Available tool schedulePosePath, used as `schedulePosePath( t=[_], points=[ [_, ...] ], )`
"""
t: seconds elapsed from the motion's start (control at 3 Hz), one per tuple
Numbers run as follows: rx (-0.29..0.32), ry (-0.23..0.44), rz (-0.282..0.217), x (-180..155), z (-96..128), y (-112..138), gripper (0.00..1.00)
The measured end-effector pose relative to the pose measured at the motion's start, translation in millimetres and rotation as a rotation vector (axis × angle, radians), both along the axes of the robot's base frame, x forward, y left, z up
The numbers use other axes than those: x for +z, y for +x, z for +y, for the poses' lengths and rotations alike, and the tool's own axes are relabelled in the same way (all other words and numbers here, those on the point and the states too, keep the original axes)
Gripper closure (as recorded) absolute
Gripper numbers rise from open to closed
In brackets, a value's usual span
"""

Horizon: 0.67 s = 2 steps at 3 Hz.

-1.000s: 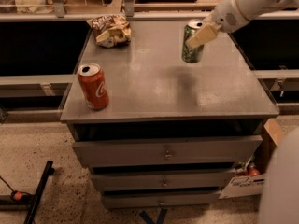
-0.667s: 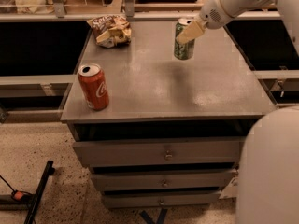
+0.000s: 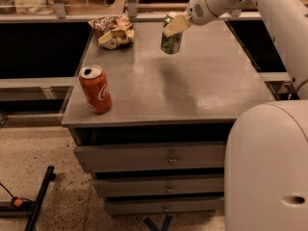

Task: Move green can near brown chip bag

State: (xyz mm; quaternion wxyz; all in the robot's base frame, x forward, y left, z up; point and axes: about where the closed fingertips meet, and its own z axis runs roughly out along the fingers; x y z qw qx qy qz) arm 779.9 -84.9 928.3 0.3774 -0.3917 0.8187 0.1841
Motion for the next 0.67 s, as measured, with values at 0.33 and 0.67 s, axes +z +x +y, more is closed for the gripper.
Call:
schedulePosePath(
  t=[0.33, 0.67],
  points=[
    [0.0, 0.0, 0.0, -0.1, 0.1, 0.1, 1.0],
    [-0.025, 0.006, -0.006, -6.6, -1.3, 8.3, 1.0]
  ],
)
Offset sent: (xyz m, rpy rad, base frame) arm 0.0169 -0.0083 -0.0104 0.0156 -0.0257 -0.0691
